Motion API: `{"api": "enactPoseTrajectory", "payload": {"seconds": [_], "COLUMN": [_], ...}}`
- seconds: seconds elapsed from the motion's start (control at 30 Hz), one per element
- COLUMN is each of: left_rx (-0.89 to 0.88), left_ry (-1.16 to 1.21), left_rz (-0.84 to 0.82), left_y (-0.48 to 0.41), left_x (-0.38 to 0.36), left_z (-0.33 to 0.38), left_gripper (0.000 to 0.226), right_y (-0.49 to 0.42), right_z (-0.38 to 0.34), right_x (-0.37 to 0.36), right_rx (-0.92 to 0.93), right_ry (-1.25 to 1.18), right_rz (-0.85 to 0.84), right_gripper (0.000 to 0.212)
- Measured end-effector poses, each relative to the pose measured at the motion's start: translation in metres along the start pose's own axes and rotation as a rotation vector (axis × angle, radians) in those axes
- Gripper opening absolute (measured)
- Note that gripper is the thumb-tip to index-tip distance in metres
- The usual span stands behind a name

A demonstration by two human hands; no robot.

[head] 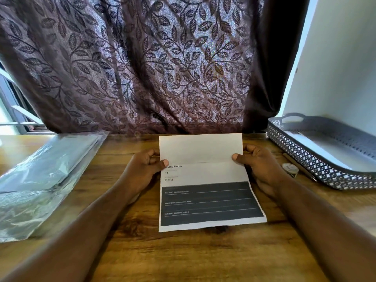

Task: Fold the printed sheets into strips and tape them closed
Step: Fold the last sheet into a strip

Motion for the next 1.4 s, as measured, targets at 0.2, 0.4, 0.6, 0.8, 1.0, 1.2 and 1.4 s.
{"api": "enactPoseTrajectory", "payload": {"seconds": [0.2, 0.4, 0.6, 0.8, 1.0, 1.2, 1.4], "left_rx": [0.032, 0.03, 0.064, 0.047, -0.061, -0.226, -0.367], "left_ry": [0.142, 0.32, 0.32, 0.127, -0.251, -0.442, -0.556], "left_rz": [0.057, 0.059, 0.031, 0.017, 0.113, 0.143, 0.092], "left_y": [-0.001, -0.001, -0.003, -0.004, -0.001, 0.01, 0.017], "left_x": [0.008, 0.01, 0.009, 0.004, 0.008, -0.008, -0.026], "left_z": [-0.005, -0.001, -0.006, -0.01, 0.001, 0.025, 0.04], "left_gripper": [0.019, 0.022, 0.036, 0.016, 0.018, 0.006, 0.007], "right_y": [0.001, 0.003, 0.002, 0.001, 0.012, 0.036, 0.05], "right_z": [0.003, 0.007, 0.01, 0.004, -0.025, -0.039, -0.034], "right_x": [-0.003, -0.012, -0.011, -0.007, -0.024, -0.091, -0.118], "right_rx": [-0.06, -0.13, -0.109, 0.022, 0.235, 0.414, 0.401], "right_ry": [-0.083, -0.097, -0.044, 0.078, 0.594, 1.07, 0.996], "right_rz": [-0.026, -0.104, -0.097, -0.054, -0.002, -0.166, -0.357], "right_gripper": [0.026, 0.039, 0.011, 0.019, 0.02, 0.027, 0.017]}}
Point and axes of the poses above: each hand's wrist, its own y-axis away from the middle knuckle, its own x-axis out of the back of the hand, z = x × y, the point moved 9 cm from there along -y, towards the middle knuckle, and after that the axes turned 9 degrees about -y, right-handed, at the moved point
